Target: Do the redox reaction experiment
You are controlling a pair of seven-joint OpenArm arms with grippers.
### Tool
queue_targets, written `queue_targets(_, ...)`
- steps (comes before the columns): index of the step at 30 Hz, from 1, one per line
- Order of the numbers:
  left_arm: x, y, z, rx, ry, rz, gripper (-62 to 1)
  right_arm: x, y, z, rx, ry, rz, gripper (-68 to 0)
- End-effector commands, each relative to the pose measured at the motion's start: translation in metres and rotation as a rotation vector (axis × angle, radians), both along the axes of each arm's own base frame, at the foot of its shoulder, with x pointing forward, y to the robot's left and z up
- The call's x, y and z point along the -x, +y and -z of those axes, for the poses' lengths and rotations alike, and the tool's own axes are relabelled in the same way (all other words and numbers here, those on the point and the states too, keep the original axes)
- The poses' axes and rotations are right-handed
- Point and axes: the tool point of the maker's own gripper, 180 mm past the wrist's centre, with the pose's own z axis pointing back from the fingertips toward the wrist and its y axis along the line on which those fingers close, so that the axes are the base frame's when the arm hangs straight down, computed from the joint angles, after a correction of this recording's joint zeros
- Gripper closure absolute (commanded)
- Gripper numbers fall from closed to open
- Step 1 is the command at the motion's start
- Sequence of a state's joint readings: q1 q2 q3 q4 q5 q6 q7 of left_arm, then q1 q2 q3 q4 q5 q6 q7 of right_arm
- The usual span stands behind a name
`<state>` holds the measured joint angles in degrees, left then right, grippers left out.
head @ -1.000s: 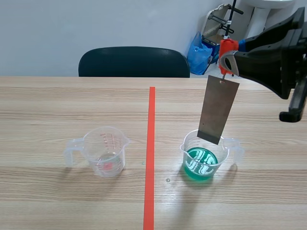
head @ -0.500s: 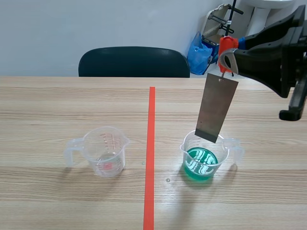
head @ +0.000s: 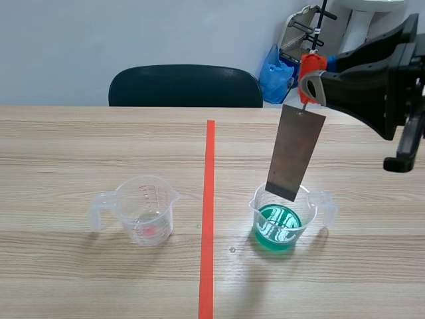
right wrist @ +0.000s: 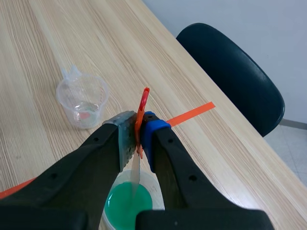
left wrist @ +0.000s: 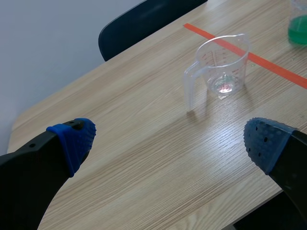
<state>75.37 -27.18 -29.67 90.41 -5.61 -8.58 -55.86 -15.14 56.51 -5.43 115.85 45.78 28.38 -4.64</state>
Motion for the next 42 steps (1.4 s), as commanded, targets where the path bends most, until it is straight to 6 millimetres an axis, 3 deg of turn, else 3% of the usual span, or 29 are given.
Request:
queue_targets(1,-0.004,-0.001,-0.007,0.005,-0.030,0.009,-62.3,-0.002,0.001,-0.006,-0.022,-0.023,-0.004,-0.6)
queue_targets(13,-0.004,-0.001,-0.007,0.005,-0.030,0.009,-62.3,0.000,-0.002,0.015,-0.035,0.017,-0.009,-0.6)
queue_targets(31,-0.004,-0.001,-0.008,0.005,-0.030,0.009,-62.3,-0.005,-0.011,0.070,0.029,0.033,0.038,-0.6)
queue_targets(42,-0.004,-0.001,-0.008,0.005,-0.030,0.009,-62.3,-0.010,-0.021,0.091,0.046,0.013,0.062,-0.6)
